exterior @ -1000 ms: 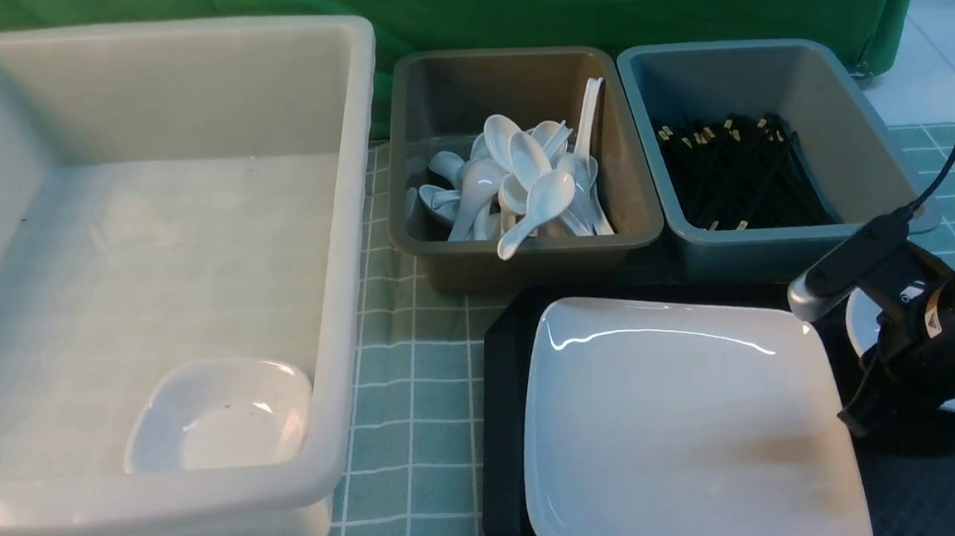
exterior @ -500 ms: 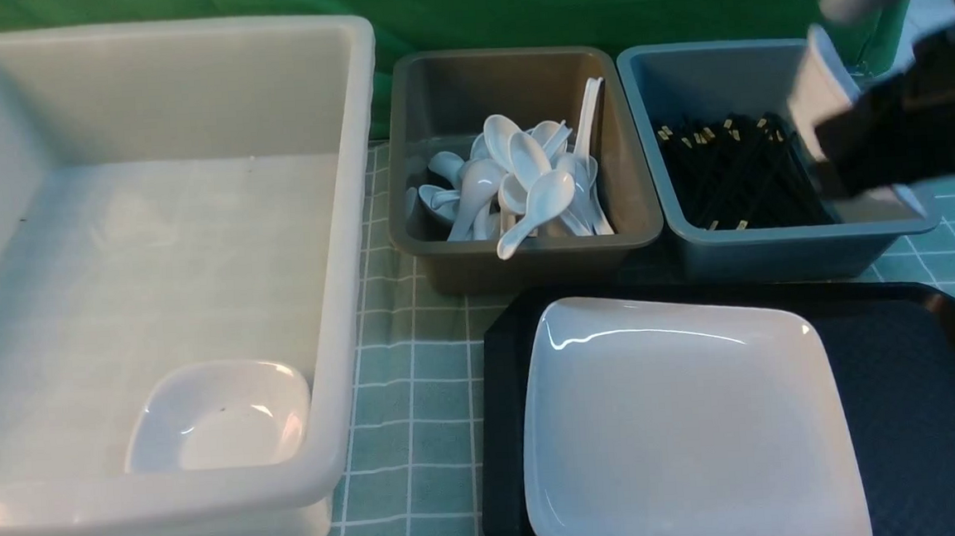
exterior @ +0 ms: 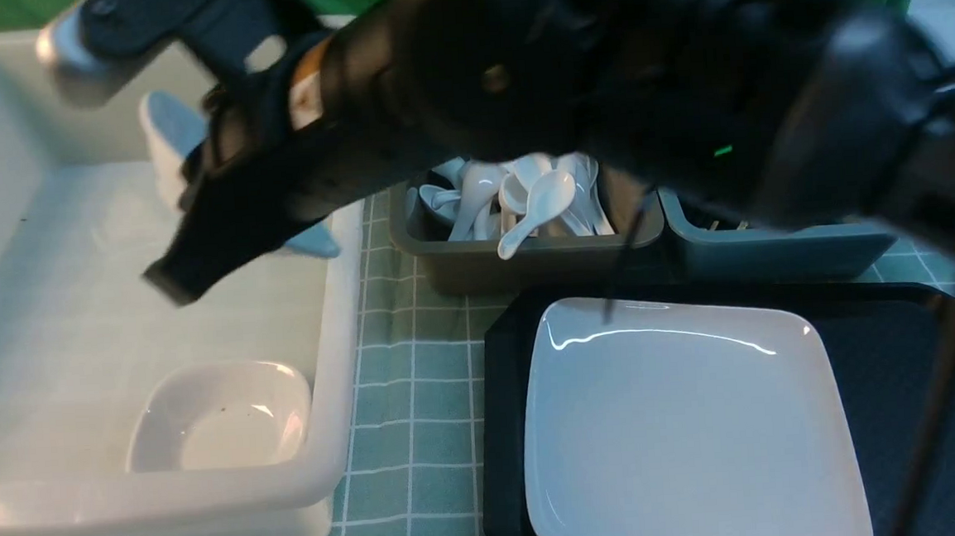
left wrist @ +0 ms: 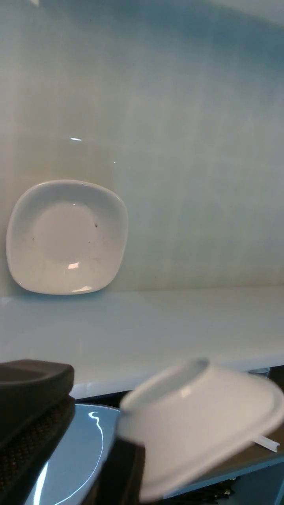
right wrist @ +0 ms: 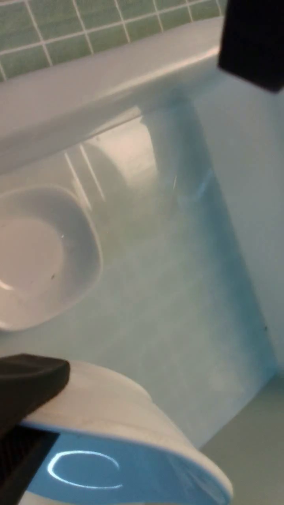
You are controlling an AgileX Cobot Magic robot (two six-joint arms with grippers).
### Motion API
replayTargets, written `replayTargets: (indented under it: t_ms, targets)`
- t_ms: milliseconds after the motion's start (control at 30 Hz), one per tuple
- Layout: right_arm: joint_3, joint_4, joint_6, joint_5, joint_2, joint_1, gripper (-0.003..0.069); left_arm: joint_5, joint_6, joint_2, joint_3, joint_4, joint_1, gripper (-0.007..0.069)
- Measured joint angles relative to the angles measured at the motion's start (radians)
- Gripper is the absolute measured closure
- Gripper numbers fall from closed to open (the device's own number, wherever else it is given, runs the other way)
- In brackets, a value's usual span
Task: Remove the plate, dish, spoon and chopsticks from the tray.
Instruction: Use the right arm to put the small plate into the large storage box on the left
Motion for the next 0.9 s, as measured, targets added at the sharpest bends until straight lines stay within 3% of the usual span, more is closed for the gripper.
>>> replayTargets:
  t_ms: [533, 800, 833, 900]
  targets:
    - [-0.091, -0.008, -0.014, -0.004, 0.298, 0.062, 0.0571, 0.004, -0.047, -0.024, 0.000, 0.065, 0.000, 0.0615]
    - [-0.096, -0.009, 0.002, 0.027, 0.293, 0.063, 0.0288, 0.007, -0.047, -0.024, 0.000, 0.065, 0.000, 0.0615]
    - [-0.096, -0.009, 0.005, 0.062, 0.283, 0.063, 0.0212, 0.007, -0.048, -0.024, 0.000, 0.065, 0.000, 0.0615]
    - [-0.098, -0.014, 0.008, 0.090, 0.269, 0.063, 0.0175, 0.007, -0.048, -0.024, 0.000, 0.065, 0.000, 0.0615]
